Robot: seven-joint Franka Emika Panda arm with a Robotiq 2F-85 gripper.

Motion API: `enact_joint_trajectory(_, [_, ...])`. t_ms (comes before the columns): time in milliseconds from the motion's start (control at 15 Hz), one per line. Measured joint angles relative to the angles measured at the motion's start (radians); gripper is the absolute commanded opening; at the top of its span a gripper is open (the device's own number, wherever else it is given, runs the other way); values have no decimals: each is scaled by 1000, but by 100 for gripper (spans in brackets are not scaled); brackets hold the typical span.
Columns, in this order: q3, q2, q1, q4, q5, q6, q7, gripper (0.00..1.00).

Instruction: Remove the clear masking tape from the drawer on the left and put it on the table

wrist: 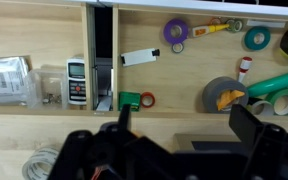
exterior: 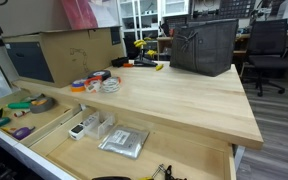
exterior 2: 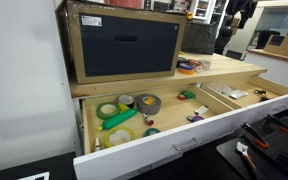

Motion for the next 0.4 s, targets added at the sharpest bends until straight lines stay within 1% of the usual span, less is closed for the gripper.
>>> enact_joint_trajectory(400, [-9,8,-48,123,-1,-23,20,100])
